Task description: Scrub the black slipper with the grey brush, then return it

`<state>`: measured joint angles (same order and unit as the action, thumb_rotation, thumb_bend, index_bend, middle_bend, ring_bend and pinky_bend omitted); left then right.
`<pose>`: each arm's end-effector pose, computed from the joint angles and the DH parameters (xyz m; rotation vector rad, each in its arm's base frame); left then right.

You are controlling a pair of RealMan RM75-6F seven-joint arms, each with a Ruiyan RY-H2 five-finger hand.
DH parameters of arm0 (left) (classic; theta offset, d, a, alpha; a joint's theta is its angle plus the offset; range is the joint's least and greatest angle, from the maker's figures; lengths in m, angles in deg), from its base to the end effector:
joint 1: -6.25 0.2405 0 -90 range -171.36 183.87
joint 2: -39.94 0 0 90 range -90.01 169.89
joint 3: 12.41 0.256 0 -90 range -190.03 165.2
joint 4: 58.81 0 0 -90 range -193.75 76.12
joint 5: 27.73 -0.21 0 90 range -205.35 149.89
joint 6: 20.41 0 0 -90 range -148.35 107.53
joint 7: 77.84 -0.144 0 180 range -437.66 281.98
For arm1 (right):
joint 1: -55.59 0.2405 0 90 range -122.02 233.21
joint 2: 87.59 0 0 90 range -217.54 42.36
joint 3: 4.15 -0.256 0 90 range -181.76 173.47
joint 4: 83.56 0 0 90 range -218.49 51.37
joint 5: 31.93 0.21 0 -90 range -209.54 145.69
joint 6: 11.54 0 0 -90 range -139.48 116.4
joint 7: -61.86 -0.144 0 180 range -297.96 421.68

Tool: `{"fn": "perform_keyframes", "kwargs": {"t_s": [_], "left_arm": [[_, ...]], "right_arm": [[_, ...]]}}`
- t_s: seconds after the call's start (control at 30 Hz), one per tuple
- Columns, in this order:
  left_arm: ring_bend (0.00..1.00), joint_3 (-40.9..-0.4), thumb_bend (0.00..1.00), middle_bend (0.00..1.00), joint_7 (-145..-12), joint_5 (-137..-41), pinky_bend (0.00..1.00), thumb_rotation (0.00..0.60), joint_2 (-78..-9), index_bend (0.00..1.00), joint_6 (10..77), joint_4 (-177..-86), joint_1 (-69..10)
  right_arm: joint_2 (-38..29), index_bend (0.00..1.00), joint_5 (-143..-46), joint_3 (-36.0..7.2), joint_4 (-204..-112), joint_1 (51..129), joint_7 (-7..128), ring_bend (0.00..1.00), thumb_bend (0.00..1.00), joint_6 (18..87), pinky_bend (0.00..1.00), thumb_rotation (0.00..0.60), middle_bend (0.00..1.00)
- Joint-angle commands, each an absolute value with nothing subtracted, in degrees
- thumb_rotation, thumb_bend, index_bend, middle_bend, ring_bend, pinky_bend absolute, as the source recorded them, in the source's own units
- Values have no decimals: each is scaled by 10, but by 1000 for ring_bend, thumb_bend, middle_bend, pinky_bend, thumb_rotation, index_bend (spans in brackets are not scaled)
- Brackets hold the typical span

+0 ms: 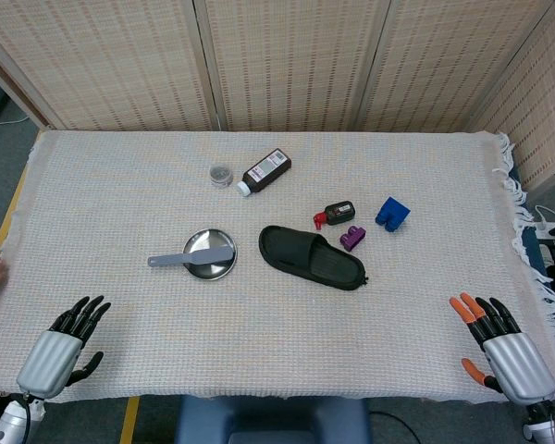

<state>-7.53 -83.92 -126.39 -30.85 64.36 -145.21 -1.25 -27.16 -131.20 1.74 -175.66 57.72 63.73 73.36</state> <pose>-0.2934 0.1619 0.1001 -1.7150 -0.7930 -0.9031 -0.3069 -0.1295 0.1469 1.6705 -0.8867 0.8094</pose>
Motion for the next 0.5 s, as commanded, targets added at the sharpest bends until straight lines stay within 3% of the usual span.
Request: {"fn": "perform_keyframes", "kwargs": {"t_s": [0.03, 0.2, 0.27, 0.37, 0.5], "left_arm": [[0, -74, 345, 12, -842, -1259, 236, 600, -310, 0, 636, -1456, -14], [61, -92, 347, 5, -839, -1257, 331, 600, -325, 0, 609, -1470, -41], [169, -110, 349, 32, -856, -1247, 472, 600, -330, 2, 579, -1488, -66], [409, -153, 350, 85, -890, -1215, 727, 600, -354, 46, 529, -1510, -111], [561, -166, 349, 141, -901, -1196, 870, 600, -364, 89, 509, -1515, -125]], "right_arm": [[-268, 0, -1309, 14, -1757, 577, 645, 0, 186, 735, 0, 600, 0], [-261, 0, -1306, 14, -1757, 581, 659, 0, 186, 723, 0, 600, 0], [-257, 0, -1302, 13, -1757, 583, 667, 0, 187, 715, 0, 600, 0], [-253, 0, -1287, 8, -1758, 587, 677, 0, 186, 703, 0, 600, 0], [-252, 0, -1282, 6, -1758, 588, 679, 0, 186, 699, 0, 600, 0]]}}
